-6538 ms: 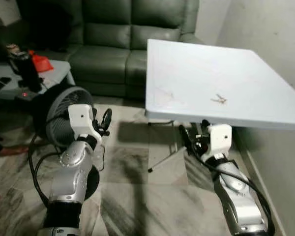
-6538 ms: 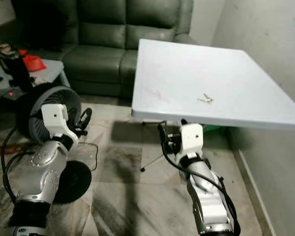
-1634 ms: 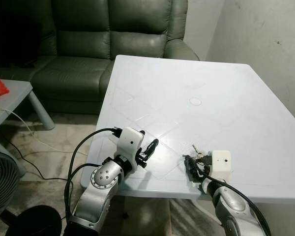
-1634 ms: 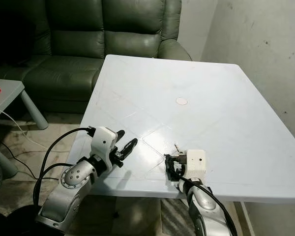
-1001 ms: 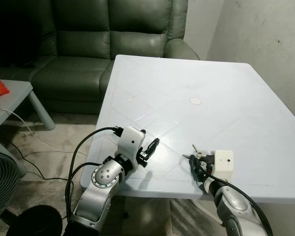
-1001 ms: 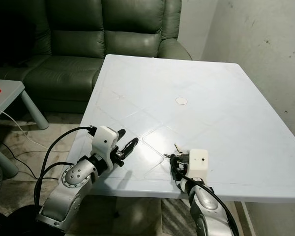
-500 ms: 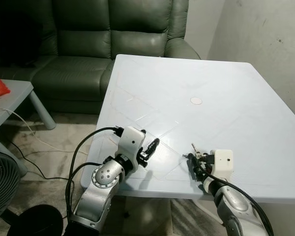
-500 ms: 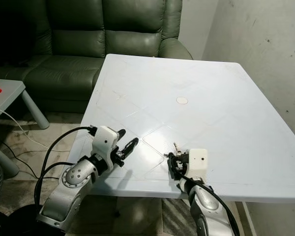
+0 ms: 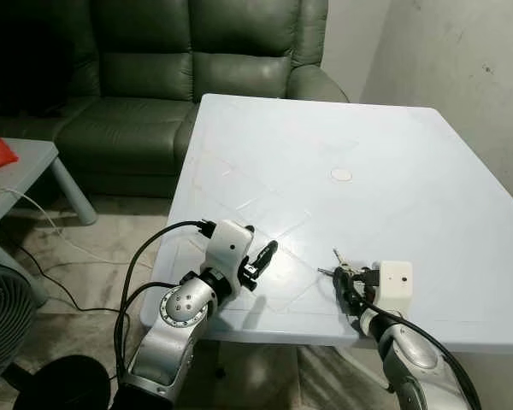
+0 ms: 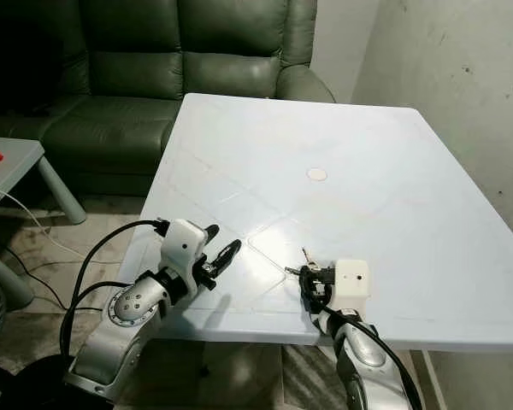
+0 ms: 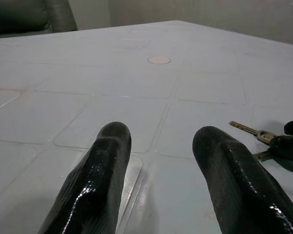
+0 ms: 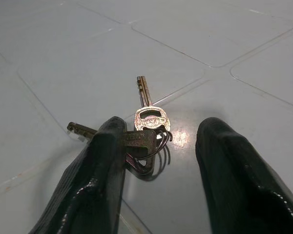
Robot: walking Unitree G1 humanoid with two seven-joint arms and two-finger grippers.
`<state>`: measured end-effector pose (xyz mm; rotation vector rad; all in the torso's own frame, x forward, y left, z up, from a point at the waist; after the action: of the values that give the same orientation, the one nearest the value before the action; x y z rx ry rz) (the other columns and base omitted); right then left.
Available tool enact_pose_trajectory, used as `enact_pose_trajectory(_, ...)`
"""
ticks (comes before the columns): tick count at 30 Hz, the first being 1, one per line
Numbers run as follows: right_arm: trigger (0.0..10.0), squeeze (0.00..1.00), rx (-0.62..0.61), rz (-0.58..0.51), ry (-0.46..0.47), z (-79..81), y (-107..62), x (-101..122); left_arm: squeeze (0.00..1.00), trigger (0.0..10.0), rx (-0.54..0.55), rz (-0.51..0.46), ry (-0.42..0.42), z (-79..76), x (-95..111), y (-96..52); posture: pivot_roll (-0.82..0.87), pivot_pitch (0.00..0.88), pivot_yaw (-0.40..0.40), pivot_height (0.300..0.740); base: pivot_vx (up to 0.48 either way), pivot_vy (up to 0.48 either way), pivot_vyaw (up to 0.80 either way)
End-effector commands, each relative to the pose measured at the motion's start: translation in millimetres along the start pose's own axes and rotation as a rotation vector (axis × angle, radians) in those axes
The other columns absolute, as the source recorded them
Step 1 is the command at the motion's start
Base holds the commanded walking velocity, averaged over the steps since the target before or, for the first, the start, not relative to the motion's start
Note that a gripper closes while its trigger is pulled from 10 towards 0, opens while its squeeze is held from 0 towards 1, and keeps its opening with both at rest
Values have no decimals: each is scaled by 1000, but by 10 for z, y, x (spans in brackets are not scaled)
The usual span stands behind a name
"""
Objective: Hang keys on a hook
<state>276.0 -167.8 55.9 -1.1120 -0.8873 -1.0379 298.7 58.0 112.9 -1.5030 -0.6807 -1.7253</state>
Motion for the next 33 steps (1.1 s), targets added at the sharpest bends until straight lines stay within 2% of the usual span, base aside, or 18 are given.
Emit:
enact_pose_trajectory(1, 10000, 0, -8, 23, 4, -40, -17, -37, 0, 10000, -16, -17, 28, -25, 65, 23, -138, 25, -26, 740, 0, 0, 0)
enact_pose_trajectory(11, 10000, 0, 39, 38, -12, -58, -74, -65, 0, 10000, -25, -18, 40, -35, 72, 32, -139, 20, -21, 740, 0, 0, 0)
enact_pose_trajectory(12, 7490, 0, 45, 41, -15, -65, -82, -71, 0, 10000, -27, -19, 41, -36, 73, 34, -140, 18, -19, 740, 0, 0, 0)
enact_pose_trajectory(13, 7490, 0, 49, 42, -17, -68, -88, -75, 0, 10000, -27, -19, 41, -37, 74, 34, -141, 16, -16, 740, 0, 0, 0)
enact_pose_trajectory(14, 4627, 0, 58, 40, -16, -71, -98, -74, 0, 10000, -29, -19, 43, -37, 75, 35, -141, 16, -16, 740, 0, 0, 0)
enact_pose_trajectory(15, 3098, 0, 65, 36, -16, -78, -113, -71, 0, 10000, -31, -19, 46, -38, 75, 36, -142, 14, -15, 740, 0, 0, 0)
enact_pose_trajectory(16, 3098, 0, 65, 36, -16, -78, -113, -71, 0, 10000, -31, -19, 46, -38, 75, 36, -142, 14, -15, 740, 0, 0, 0)
enact_pose_trajectory(17, 1020, 0, 66, 34, -16, -81, -118, -70, 0, 10000, -31, -19, 46, -38, 74, 37, -142, 14, -15, 740, 0, 0, 0)
enact_pose_trajectory(18, 1020, 0, 67, 34, -17, -83, -122, -70, 0, 10000, -32, -19, 47, -37, 74, 37, -145, 13, -14, 740, 0, 0, 0)
enact_pose_trajectory(19, 78, 0, 66, 29, -19, -87, -125, -65, 0, 10000, -33, -19, 48, -38, 76, 41, -146, 10, -13, 740, 0, 0, 0)
enact_pose_trajectory(20, 0, 0, 65, 24, -20, -87, -129, -62, 0, 10000, -37, -20, 50, -46, 79, 46, -148, 9, -11, 740, 0, 0, 0)
enact_pose_trajectory(29, 0, 0, 79, 5, -21, -60, -143, -51, 0, 10000, -51, -20, 58, -74, 79, 53, -150, 10, -9, 740, 0, 0, 0)
enact_pose_trajectory(30, 3294, 0, 78, 1, -18, -57, -139, -46, 0, 10000, -52, -20, 60, -73, 80, 55, -149, 9, -6, 740, 0, 0, 0)
enact_pose_trajectory(31, 3294, 0, 78, 0, -18, -56, -137, -45, 0, 10000, -52, -20, 60, -72, 81, 55, -149, 9, -6, 740, 0, 0, 0)
enact_pose_trajectory(32, 10000, 0, 68, -2, -19, -59, -124, -41, 0, 10000, -52, -20, 62, -72, 81, 56, -149, 9, -6, 740, 0, 0, 0)
enact_pose_trajectory(33, 10000, 0, 64, -3, -17, -61, -120, -41, 0, 10000, -52, -19, 62, -72, 80, 56, -149, 9, -6, 740, 0, 0, 0)
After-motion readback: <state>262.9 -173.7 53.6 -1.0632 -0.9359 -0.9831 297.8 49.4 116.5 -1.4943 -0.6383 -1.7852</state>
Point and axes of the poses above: a point about 5 cm out from each wrist's last joint towards the gripper, its own y axis pointing out of the wrist towards the gripper, its own x axis along the axis of the wrist's last joint, z = x × y, the point moved 2 cm from there along y, pointing out of the wrist towards the gripper, and after that the axes turned 7 degrees about y, right-handed, at the moved point
